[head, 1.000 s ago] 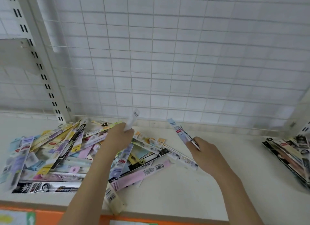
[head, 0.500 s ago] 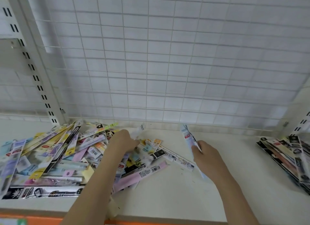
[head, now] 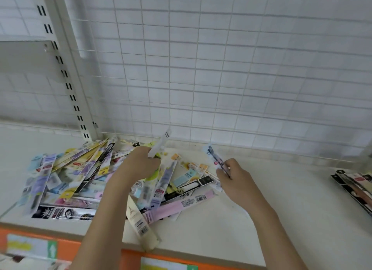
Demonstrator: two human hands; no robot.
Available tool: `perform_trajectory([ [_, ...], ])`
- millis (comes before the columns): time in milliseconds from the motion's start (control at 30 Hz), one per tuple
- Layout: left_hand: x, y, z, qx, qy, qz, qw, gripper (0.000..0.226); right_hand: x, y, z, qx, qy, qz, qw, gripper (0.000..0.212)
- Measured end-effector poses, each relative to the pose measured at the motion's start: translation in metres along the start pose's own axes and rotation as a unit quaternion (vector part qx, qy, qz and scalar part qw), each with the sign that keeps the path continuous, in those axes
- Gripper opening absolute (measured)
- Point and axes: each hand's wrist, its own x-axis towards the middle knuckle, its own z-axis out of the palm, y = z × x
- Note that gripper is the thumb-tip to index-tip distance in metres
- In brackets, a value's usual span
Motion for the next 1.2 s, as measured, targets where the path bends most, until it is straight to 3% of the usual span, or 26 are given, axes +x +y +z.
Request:
perform_trajectory([
  [100,-0.003,-0.010,-0.007,0.003,-0.009,-0.016,1.000,0.028,0.000,-0.009,0.013,-0.060,-0.041,-0.023,0.997,0.026],
  [200,-0.007,-0.018,-0.013,-0.037,0.015,-0.058,0.997,0.025,0.004,-0.014,0.029,-0.116,-0.074,-0.051,0.989,0.019],
  [300,-0.012,-0.025,-0.015,-0.038,0.042,-0.043,0.997,0.039,0.005,-0.019,0.042,-0.145,-0.109,-0.074,0.981,0.026],
  [400,-0.014,-0.029,-0.013,0.001,0.031,-0.039,0.999,0.047,0.006,-0.021,0.045,-0.173,-0.091,-0.082,0.977,0.029],
  [500,-0.010,-0.030,-0.006,0.047,0.019,-0.046,0.998,0.075,0.007,-0.019,0.041,-0.193,-0.042,-0.091,0.976,0.034],
  [633,-0.007,-0.019,0.012,0.103,0.017,-0.026,0.994,0.055,0.007,-0.015,0.025,-0.159,-0.020,-0.062,0.985,0.015],
  [733,-0.004,-0.009,0.026,0.130,0.003,-0.014,0.991,0.042,0.006,-0.011,0.012,-0.106,0.018,-0.033,0.994,0.024],
  [833,-0.002,-0.002,0.035,0.169,0.004,-0.011,0.986,0.046,0.004,-0.005,0.003,-0.075,0.051,-0.021,0.996,0.032],
  [967,0.001,0.003,0.040,0.201,0.002,-0.020,0.979,0.047,0.004,0.004,-0.003,-0.073,0.065,-0.006,0.995,0.019],
  [1133,0.003,0.007,0.031,0.143,-0.018,-0.017,0.989,0.038,0.004,0.005,-0.004,-0.024,0.046,0.030,0.998,0.034],
  [1200,0.001,0.008,0.024,0.116,-0.011,-0.008,0.993,0.039,0.006,0.004,-0.006,-0.045,0.059,0.040,0.996,0.021],
])
